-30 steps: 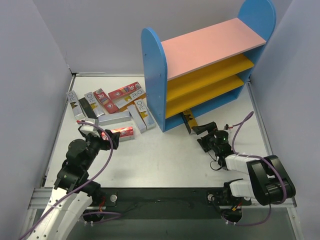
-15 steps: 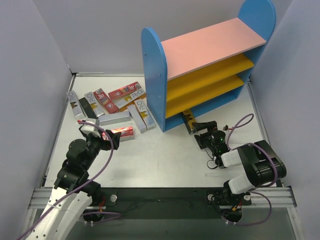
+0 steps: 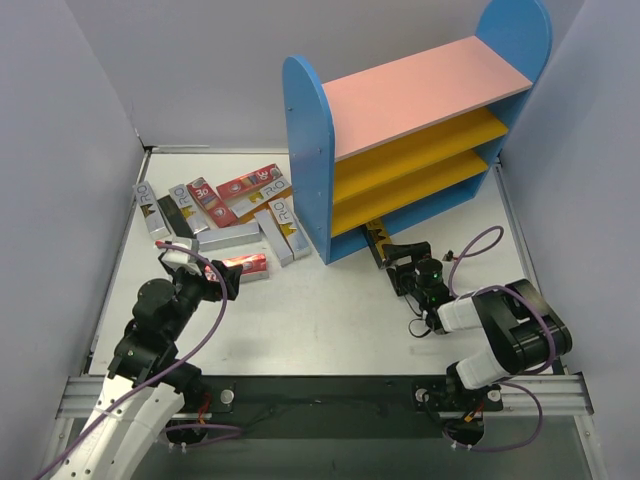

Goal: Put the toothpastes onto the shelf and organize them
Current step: Move the toothpaste to the shelf.

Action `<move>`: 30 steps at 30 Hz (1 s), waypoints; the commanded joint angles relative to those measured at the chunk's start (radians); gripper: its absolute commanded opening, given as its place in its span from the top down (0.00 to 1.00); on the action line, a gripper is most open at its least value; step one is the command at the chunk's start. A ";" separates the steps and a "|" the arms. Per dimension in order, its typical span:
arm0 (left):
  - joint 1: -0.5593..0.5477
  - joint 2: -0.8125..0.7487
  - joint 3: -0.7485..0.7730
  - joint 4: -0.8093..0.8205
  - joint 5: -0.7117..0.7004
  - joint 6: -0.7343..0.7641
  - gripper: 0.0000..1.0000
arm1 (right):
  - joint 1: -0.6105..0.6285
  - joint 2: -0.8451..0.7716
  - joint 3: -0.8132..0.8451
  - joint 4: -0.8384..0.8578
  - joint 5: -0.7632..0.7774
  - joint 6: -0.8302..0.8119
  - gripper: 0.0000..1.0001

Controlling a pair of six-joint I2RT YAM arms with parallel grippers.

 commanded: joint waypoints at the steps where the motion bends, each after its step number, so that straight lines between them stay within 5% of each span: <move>1: -0.009 -0.009 0.006 0.047 0.001 0.005 0.03 | 0.015 0.040 0.014 -0.016 0.059 0.016 0.24; 16: -0.016 -0.008 0.004 0.047 -0.002 0.006 0.03 | 0.008 0.084 0.014 0.095 0.045 0.028 0.56; 30: -0.016 0.008 0.004 0.044 -0.004 0.008 0.03 | -0.129 0.042 0.046 0.049 -0.007 -0.024 0.62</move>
